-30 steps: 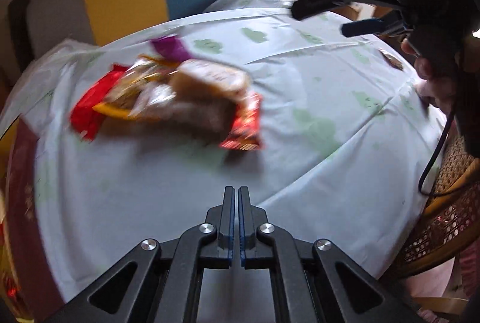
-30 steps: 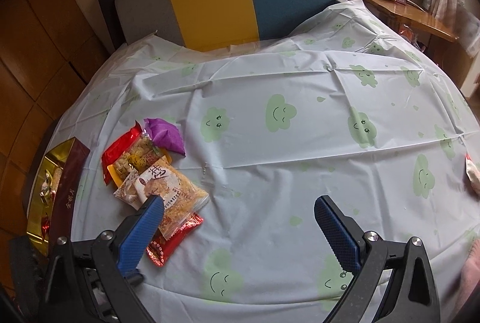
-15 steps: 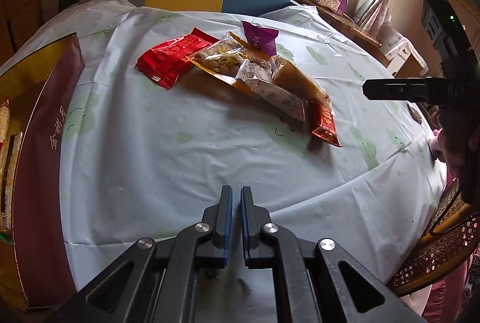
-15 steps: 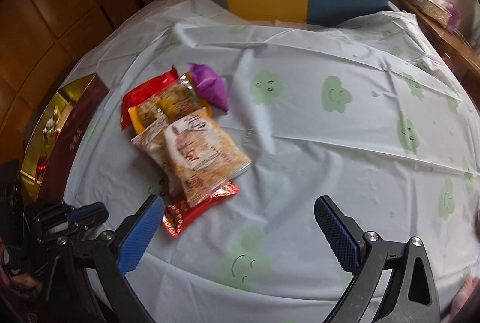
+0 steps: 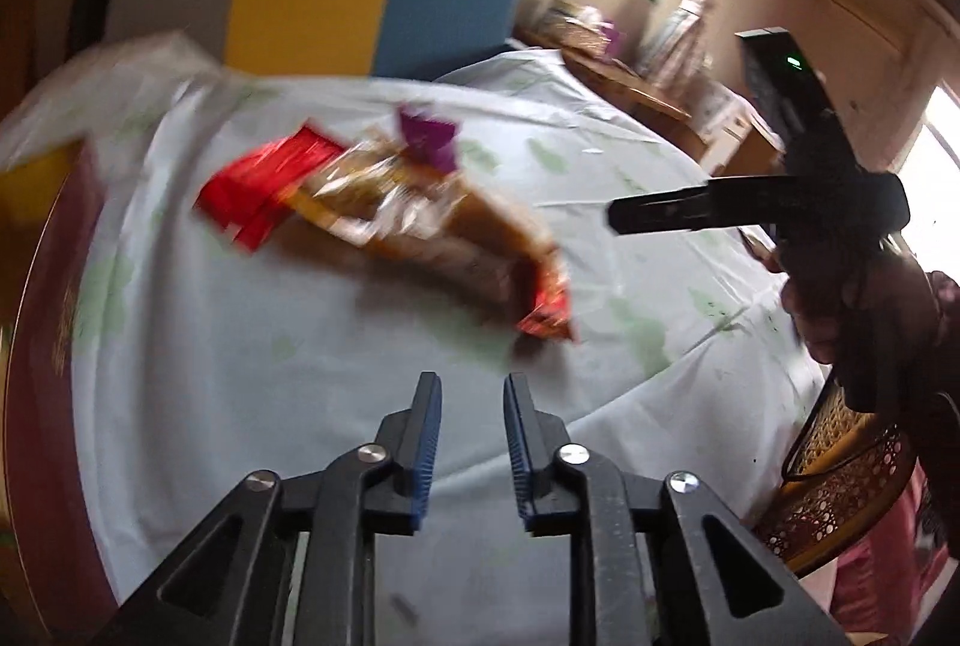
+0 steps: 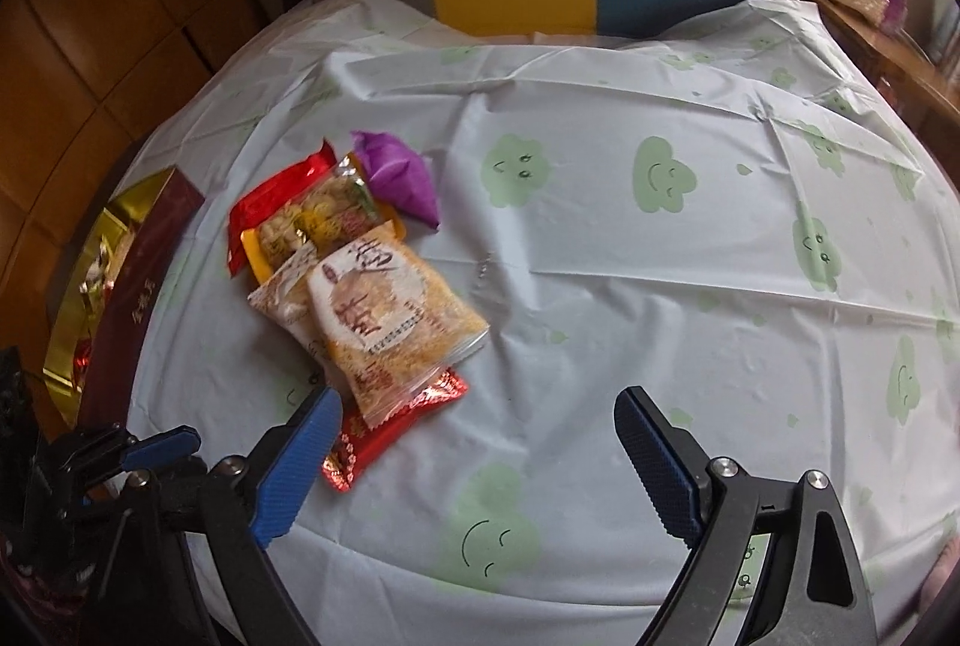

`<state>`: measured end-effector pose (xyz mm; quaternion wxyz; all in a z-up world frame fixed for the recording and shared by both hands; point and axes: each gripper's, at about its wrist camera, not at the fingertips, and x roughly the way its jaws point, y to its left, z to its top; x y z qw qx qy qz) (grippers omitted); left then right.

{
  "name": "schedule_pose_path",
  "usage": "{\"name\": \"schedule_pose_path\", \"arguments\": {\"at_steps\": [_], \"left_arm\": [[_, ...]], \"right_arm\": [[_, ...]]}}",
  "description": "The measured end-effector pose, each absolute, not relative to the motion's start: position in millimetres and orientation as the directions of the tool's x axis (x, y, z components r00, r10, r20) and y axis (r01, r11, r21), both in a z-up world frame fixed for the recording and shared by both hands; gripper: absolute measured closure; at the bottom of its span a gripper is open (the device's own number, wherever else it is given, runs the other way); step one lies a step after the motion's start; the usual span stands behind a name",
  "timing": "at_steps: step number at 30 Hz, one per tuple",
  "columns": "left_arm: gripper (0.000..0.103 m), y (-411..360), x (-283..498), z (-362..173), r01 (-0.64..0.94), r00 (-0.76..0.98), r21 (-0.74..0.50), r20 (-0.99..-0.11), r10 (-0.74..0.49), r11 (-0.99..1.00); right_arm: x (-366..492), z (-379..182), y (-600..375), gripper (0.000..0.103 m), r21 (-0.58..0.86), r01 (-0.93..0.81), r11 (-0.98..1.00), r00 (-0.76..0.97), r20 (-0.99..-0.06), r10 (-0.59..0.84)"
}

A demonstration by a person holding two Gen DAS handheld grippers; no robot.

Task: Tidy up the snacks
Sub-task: 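Move the left tool over the snack pile toward the red candy packet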

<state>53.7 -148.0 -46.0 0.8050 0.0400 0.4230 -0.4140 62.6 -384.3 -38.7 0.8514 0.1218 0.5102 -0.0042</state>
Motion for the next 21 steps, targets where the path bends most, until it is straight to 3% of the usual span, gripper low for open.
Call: {"name": "schedule_pose_path", "arguments": {"at_steps": [10, 15, 16, 17, 21], "left_arm": [[0.08, -244, 64, -59, 0.815, 0.2, -0.175, -0.809, -0.553, 0.552], [0.08, -256, 66, -62, 0.822, 0.221, -0.145, -0.81, -0.543, 0.551], [0.084, -257, 66, -62, 0.818, 0.221, -0.15, -0.81, -0.543, 0.556], [0.096, -257, 66, -64, 0.818, 0.226, -0.142, -0.811, -0.539, 0.558], [0.1, -244, 59, -67, 0.823, 0.187, -0.17, -0.82, -0.541, 0.542]], "right_arm": [[59, -24, -399, 0.01, 0.262, 0.165, 0.951, 0.541, -0.83, 0.135], [57, -19, -397, 0.01, 0.266, 0.149, 0.952, 0.557, -0.819, 0.141], [57, -18, -396, 0.01, 0.258, 0.147, 0.955, 0.557, -0.819, 0.136], [56, -18, -397, 0.01, 0.253, 0.147, 0.956, 0.558, -0.82, 0.131], [55, -20, -400, 0.01, 0.241, 0.163, 0.957, 0.552, -0.826, 0.115]]}}
